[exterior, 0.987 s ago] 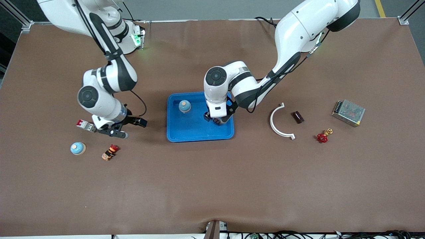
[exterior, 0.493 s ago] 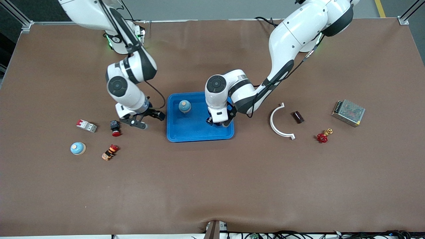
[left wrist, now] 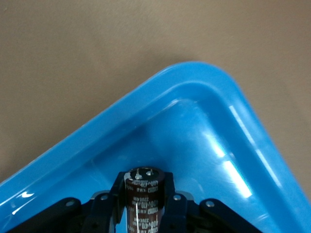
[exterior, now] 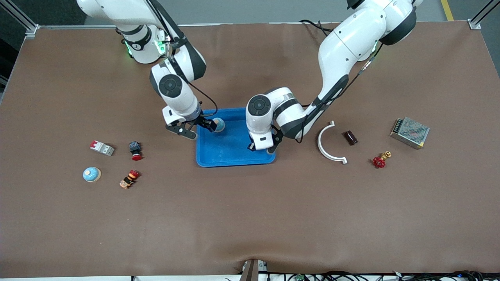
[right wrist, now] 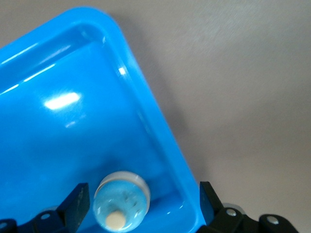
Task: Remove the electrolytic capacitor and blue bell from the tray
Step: 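Grasp the capacitor with the left gripper while the right gripper grasps the bell, then place the capacitor by the arc while the right gripper lifts the bell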
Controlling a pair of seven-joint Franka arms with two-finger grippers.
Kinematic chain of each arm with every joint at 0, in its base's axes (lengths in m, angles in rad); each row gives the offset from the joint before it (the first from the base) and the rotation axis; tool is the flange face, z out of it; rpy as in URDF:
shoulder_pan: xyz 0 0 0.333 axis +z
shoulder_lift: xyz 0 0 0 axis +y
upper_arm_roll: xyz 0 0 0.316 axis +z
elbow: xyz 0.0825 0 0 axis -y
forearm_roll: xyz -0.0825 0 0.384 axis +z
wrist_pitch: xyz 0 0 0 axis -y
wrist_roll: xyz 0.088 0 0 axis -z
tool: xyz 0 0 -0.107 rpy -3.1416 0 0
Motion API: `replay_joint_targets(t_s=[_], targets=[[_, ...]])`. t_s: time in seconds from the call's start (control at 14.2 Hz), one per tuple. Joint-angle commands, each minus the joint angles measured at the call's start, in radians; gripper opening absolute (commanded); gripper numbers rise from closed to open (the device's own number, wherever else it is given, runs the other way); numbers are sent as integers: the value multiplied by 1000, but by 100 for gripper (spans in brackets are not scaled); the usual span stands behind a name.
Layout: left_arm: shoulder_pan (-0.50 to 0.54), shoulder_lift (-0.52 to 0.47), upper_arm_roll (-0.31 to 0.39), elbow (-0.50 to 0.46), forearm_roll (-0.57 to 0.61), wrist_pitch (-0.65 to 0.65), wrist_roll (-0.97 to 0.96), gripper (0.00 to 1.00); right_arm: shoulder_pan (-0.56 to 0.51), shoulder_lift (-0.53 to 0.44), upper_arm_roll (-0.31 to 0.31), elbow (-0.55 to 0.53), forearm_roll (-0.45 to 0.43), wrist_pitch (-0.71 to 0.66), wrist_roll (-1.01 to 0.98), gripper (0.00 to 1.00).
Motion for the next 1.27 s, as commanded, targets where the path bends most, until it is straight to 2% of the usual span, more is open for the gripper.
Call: replay_joint_targets(t_s=[0.0, 0.21, 0.35, 0.49, 0.63, 0.85, 1.2], targets=[[69, -67, -34, 0, 4, -39, 22, 0, 41, 5, -11, -19, 18, 35, 42, 100], [245, -115, -195, -3, 4, -164, 120, 0, 64, 40, -11, -19, 18, 70, 52, 100], [388, -135, -318, -15, 4, -299, 210, 0, 79, 66, -11, -19, 18, 102, 76, 100], [563, -147, -442, -58, 6, -410, 315, 0, 102, 91, -11, -19, 18, 136, 94, 100], [739, -157, -539, -143, 16, -453, 385, 0, 111, 106, -11, -17, 18, 159, 105, 100], [897, -176, -562, -262, 79, -459, 505, 0, 122, 132, -11, -17, 18, 190, 124, 100], [1051, -169, -561, -426, 292, -409, 550, 0, 139, 141, -13, -17, 17, 188, 134, 100]])
